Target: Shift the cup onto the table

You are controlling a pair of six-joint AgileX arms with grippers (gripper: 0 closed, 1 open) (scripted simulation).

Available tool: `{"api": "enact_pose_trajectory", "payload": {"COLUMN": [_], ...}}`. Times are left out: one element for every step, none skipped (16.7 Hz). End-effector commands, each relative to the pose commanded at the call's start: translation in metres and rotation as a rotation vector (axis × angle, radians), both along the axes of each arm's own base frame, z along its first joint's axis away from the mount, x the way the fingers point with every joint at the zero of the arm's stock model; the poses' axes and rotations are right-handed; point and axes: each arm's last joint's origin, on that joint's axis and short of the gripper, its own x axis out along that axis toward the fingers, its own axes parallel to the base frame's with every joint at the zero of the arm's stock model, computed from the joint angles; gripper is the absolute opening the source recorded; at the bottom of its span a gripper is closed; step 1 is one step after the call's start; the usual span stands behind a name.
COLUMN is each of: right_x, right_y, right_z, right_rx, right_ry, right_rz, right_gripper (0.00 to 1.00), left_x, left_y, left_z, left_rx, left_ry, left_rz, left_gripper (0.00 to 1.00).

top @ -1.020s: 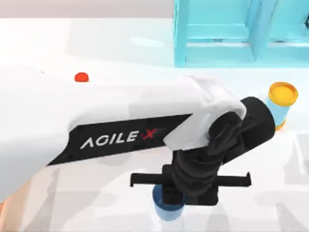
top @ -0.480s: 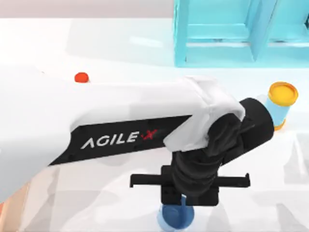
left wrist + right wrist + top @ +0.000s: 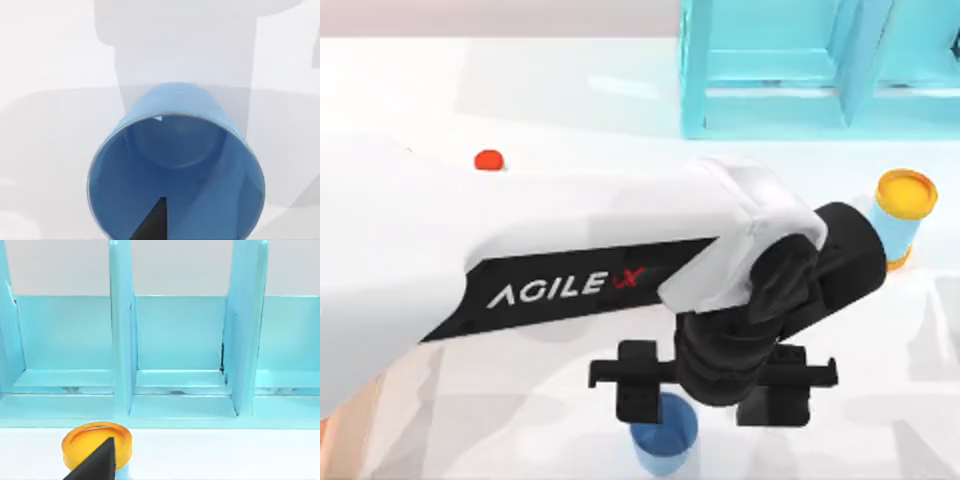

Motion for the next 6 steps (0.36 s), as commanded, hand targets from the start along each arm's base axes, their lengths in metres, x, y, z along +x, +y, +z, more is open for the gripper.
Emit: {"api": "enact_pose_trajectory", "payload": {"right_x": [0.0, 0.0, 0.0, 0.0, 0.0, 0.0], "right_y": [0.0, 0.0, 0.0, 0.0, 0.0, 0.0], "right_z": [0.0, 0.0, 0.0, 0.0, 0.0, 0.0], "right_rx": [0.0, 0.0, 0.0, 0.0, 0.0, 0.0], "right_ry": [0.0, 0.0, 0.0, 0.0, 0.0, 0.0], "right_rz": [0.0, 0.0, 0.0, 0.0, 0.0, 0.0], "right_gripper": [1.0, 1.0, 1.0, 1.0, 1.0, 1.0], "left_x": [0.0, 0.0, 0.0, 0.0, 0.0, 0.0], "left_y": [0.0, 0.0, 0.0, 0.0, 0.0, 0.0], "left_z": [0.0, 0.0, 0.0, 0.0, 0.0, 0.0], "left_rx": [0.0, 0.0, 0.0, 0.0, 0.0, 0.0], "left_ry": [0.0, 0.0, 0.0, 0.0, 0.0, 0.0], "left_rz": [0.0, 0.0, 0.0, 0.0, 0.0, 0.0], "left_gripper": [1.0, 1.0, 1.0, 1.0, 1.0, 1.0]}}
